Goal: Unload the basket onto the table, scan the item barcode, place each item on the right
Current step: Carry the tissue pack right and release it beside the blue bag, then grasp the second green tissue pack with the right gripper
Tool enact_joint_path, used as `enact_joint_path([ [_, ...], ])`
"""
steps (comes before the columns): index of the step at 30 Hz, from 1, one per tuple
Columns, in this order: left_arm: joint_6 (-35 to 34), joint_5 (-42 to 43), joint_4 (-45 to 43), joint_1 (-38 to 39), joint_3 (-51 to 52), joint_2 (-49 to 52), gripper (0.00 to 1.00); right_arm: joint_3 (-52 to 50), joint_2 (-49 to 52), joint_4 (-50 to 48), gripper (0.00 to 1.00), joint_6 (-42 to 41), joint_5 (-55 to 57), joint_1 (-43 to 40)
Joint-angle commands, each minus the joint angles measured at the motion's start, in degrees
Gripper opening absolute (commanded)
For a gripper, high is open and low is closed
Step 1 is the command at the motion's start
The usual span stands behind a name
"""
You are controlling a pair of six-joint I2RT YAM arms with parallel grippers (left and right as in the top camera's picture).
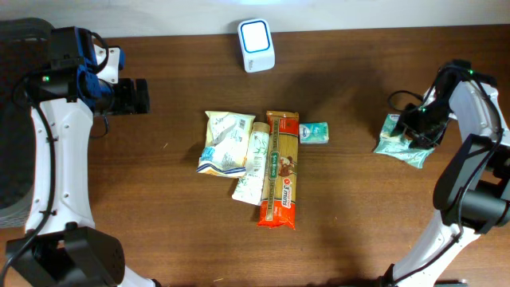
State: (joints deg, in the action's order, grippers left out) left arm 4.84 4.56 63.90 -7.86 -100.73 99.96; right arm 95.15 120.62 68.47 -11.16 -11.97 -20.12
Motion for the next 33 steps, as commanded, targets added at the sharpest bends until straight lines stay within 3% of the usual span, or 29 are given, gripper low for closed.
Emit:
enact_joint_path([
  [1,-0.52,0.59,0.04,-0.2,-0.48,-0.57,0.99,8.02,-1.09,7.21,0.59,4.13,-4.61,0.57],
  [3,-0.52,0.61,0.04,-0.2,-0.48,-0.57,0.99,17.07,-1.22,14.29,0.59,7.8,-5.64,3.76],
  [5,-0.52,0.61,0.04,-0.2,-0.48,-0.57,0.99,20.31,-1.22,15.04,0.61,7.69,-5.66,8.5],
  [7,-0.52,0.59,0.04,-0.2,-0.48,-0.57,0.99,19.15,-1.18,10.64,0.6,3.02,-5.6,14.43],
  [9,-0.52,0.59,0.07,-0.2,-0.48,-0.57,0.99,14.73,-1.18,-1.55,0.57,-7.76,-5.33,22.84],
  [10,-0.52,0.61,0.04,-0.2,-0.48,-0.57,0.99,9.07,-1.07,-13.42,0.5,-15.5,-1.99,28.46],
  [13,-0.52,0.59,0.04,-0.2,-0.48,-0.57,0.99,-2.62,-1.07,-33.7,0.17,-27.36,2.38,35.6],
  [16,-0.52,0.59,0.04,-0.2,-0.48,-0.57,0.99,-11.41,-1.07,-45.83,0.07,-35.98,4.44,38.49],
  [20,-0.52,0.59,0.04,-0.2,-0.48,-0.57,0.99,-12.44,-1.07,-47.74,0.05,-36.26,7.43,38.42],
  [22,-0.52,0.59,0.04,-0.2,-0.48,-0.57,0.99,-12.44,-1.07,-51.91,0.12,-35.85,7.76,38.1],
  [24,-0.52,0.59,0.04,-0.2,-0.48,-0.57,0.99,-12.44,-1.07,-54.07,0.13,-36.11,8.2,36.92],
  [26,-0.52,0.59,0.04,-0.2,-0.48,-0.57,0.99,-12.46,-1.07,-49.07,0.04,-38.95,12.5,35.71],
  [30,-0.52,0.59,0.04,-0.2,-0.48,-0.57,0.99,-14.25,-0.96,-44.17,0.04,-37.9,10.86,36.24],
  [33,-0.52,0.59,0.04,-0.2,-0.48,-0.57,0.99,-15.13,-0.98,-37.53,0.04,-31.28,6.45,36.54],
])
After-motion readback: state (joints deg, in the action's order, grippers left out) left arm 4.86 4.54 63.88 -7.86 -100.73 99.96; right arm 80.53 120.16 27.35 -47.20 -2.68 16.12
